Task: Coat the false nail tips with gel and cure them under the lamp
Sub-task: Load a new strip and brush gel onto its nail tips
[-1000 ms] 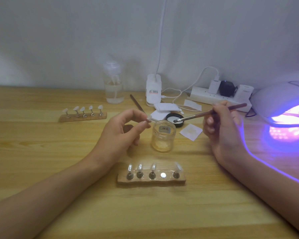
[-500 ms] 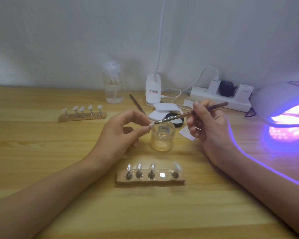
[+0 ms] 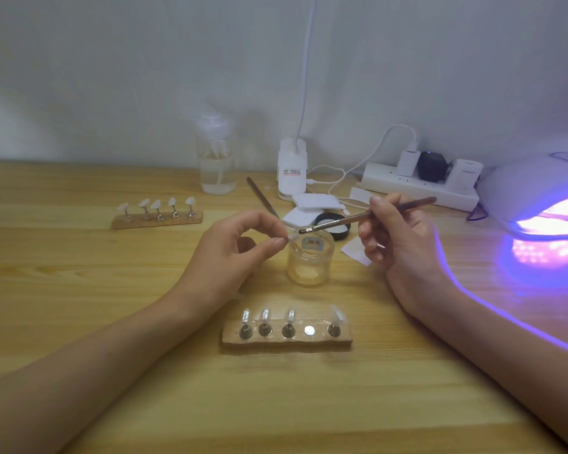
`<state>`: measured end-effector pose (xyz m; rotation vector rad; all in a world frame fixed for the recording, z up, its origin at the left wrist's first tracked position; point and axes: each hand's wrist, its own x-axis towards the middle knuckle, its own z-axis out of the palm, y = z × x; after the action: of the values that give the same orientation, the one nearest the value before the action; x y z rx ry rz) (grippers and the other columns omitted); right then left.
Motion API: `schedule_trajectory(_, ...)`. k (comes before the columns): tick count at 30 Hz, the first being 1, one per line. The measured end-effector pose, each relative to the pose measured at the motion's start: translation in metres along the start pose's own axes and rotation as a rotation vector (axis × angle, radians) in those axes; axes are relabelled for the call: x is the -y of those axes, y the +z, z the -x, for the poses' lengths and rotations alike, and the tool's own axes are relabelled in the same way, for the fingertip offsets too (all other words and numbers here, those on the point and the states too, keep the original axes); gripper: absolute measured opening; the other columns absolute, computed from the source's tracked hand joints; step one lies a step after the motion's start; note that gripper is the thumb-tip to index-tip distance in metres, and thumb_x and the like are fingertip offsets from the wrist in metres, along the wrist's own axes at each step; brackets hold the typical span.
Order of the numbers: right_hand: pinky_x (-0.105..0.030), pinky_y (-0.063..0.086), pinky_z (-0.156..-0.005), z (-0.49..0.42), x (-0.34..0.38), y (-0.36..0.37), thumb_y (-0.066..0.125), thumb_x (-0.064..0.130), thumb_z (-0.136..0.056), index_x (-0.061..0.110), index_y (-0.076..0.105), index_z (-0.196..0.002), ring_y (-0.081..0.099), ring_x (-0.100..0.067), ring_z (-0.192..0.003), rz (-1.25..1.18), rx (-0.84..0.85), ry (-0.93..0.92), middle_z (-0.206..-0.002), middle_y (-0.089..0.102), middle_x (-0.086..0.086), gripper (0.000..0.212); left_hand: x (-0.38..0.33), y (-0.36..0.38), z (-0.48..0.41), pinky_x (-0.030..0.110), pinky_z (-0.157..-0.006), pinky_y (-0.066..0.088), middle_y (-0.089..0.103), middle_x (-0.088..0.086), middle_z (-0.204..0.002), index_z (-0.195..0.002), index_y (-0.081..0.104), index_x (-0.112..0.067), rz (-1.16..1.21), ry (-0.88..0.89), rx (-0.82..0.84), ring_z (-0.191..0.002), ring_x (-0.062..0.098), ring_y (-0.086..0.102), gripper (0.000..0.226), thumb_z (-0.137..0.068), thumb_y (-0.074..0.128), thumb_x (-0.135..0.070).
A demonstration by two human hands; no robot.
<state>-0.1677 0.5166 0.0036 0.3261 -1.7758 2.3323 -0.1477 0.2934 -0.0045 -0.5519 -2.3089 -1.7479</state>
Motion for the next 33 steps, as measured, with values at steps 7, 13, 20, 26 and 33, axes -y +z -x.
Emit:
schedule_trajectory(7,-0.017,0.037,-0.041,0.0008,-0.0007,0.0009,0.062,0.026,-0.096,0.021,0.052,-0.072,0.051,-0.011,-0.047,0.037,0.014,0.005,-0.06,0.061,-0.002,0.026,-0.0006,-0.0012,0.0006,0.027,-0.051,0.038,0.065,-0.017,-0.08,-0.082,0.068,-0.026,-0.011,0.013,-0.005,-0.056,0.02,0.044,0.012,-0.089,0.07,-0.016)
schedule_trajectory(13,-0.017,0.036,-0.042,0.0006,0.0004,0.0024,0.063,0.032,-0.094,0.024,0.054,-0.073,0.051,-0.01,-0.048,0.016,0.055,-0.006,-0.062,0.062,0.0,0.024,-0.0008,-0.0013,0.0009,0.026,-0.051,0.038,0.065,-0.016,-0.082,-0.082,0.068,-0.027,-0.006,0.009,-0.001,-0.055,0.018,0.045,0.014,-0.089,0.07,-0.015)
schedule_trajectory(20,-0.014,0.032,-0.038,0.0009,0.0016,0.0011,0.058,0.024,-0.098,0.019,0.05,-0.075,0.046,-0.007,-0.044,0.034,-0.014,-0.006,-0.059,0.061,0.0,0.025,-0.0011,-0.0015,0.0012,0.025,-0.049,0.039,0.066,-0.015,-0.081,-0.082,0.069,-0.027,0.001,0.005,0.0,-0.054,0.016,0.045,0.013,-0.089,0.07,-0.016)
schedule_trajectory(26,-0.015,0.032,-0.039,0.0024,0.0018,0.0029,0.06,0.027,-0.097,0.02,0.05,-0.075,0.044,-0.008,-0.043,0.091,0.003,-0.005,-0.06,0.061,0.0,0.025,-0.0009,-0.0011,0.0014,0.023,-0.05,0.039,0.066,-0.017,-0.08,-0.083,0.068,-0.025,-0.012,-0.002,0.0,-0.054,0.013,0.045,0.011,-0.089,0.07,-0.016)
schedule_trajectory(33,-0.015,0.032,-0.04,0.0017,0.0022,0.0039,0.064,0.035,-0.09,0.023,0.051,-0.074,0.045,-0.009,-0.046,0.051,0.037,-0.027,-0.061,0.062,0.0,0.024,-0.0023,0.0001,0.0024,0.013,-0.05,0.037,0.065,-0.02,-0.073,-0.08,0.069,-0.029,-0.02,-0.043,-0.016,-0.051,0.007,0.042,0.012,-0.088,0.072,-0.019)
